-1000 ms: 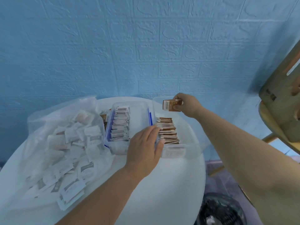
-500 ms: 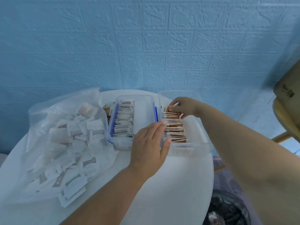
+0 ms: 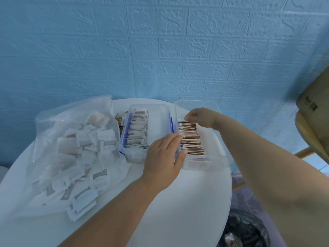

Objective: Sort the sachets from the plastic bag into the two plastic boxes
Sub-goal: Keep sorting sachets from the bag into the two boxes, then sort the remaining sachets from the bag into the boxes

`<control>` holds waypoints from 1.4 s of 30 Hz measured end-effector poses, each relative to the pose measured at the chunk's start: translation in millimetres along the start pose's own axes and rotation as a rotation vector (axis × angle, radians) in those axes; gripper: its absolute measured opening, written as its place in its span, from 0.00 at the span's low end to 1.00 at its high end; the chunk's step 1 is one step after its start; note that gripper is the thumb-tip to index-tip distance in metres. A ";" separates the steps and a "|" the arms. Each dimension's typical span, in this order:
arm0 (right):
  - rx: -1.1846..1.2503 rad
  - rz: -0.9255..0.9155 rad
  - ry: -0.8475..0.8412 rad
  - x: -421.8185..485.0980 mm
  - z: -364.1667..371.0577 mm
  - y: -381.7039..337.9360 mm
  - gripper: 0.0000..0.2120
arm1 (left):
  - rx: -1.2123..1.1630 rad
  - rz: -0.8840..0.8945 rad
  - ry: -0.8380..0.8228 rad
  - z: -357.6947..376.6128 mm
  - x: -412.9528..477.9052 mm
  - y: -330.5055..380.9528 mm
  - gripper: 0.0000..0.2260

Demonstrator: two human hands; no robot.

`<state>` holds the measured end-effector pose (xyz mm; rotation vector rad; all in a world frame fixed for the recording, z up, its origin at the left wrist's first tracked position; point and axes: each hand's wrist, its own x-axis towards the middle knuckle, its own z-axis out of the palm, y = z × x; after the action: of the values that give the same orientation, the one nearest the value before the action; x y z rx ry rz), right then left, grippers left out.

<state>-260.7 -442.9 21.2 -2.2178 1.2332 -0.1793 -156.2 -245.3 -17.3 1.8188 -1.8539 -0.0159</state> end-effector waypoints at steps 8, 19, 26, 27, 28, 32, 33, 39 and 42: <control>0.179 -0.399 0.186 -66.3 11.4 -76.6 0.06 | -0.256 0.039 0.253 -45.8 -59.3 -16.5 0.13; -0.118 -0.679 -0.165 -120.3 155.1 -131.5 0.13 | 0.222 -0.309 0.117 -66.6 -176.7 -104.0 0.24; -0.260 -0.649 -0.060 -123.3 185.7 -130.6 0.20 | -0.015 -0.413 0.265 -74.9 -175.3 -107.8 0.11; -0.270 -0.648 -0.053 -123.0 184.5 -131.2 0.19 | -0.083 -0.447 0.310 -77.6 -176.0 -106.4 0.10; -0.294 -0.647 -0.041 -122.1 182.5 -132.4 0.18 | -0.142 -0.489 0.343 -79.6 -176.5 -105.0 0.09; -0.276 -0.662 0.116 -117.5 180.2 -142.5 0.12 | -0.258 -0.621 0.436 -83.7 -175.3 -103.1 0.10; -0.233 -0.666 0.147 -116.2 182.0 -146.3 0.12 | -0.278 -0.632 0.459 -84.5 -174.5 -103.2 0.10; -0.250 -0.442 -0.076 -100.3 192.5 -163.1 0.21 | -0.278 -0.640 0.605 -94.4 -166.4 -108.3 0.10; -0.226 -0.423 -0.098 -97.7 190.9 -168.1 0.24 | -0.276 -0.671 0.662 -94.4 -166.9 -115.4 0.12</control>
<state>-118.9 -215.1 -26.3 -2.6303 0.7495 -0.0969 -22.9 -66.9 -39.7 1.8577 -0.7184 0.0752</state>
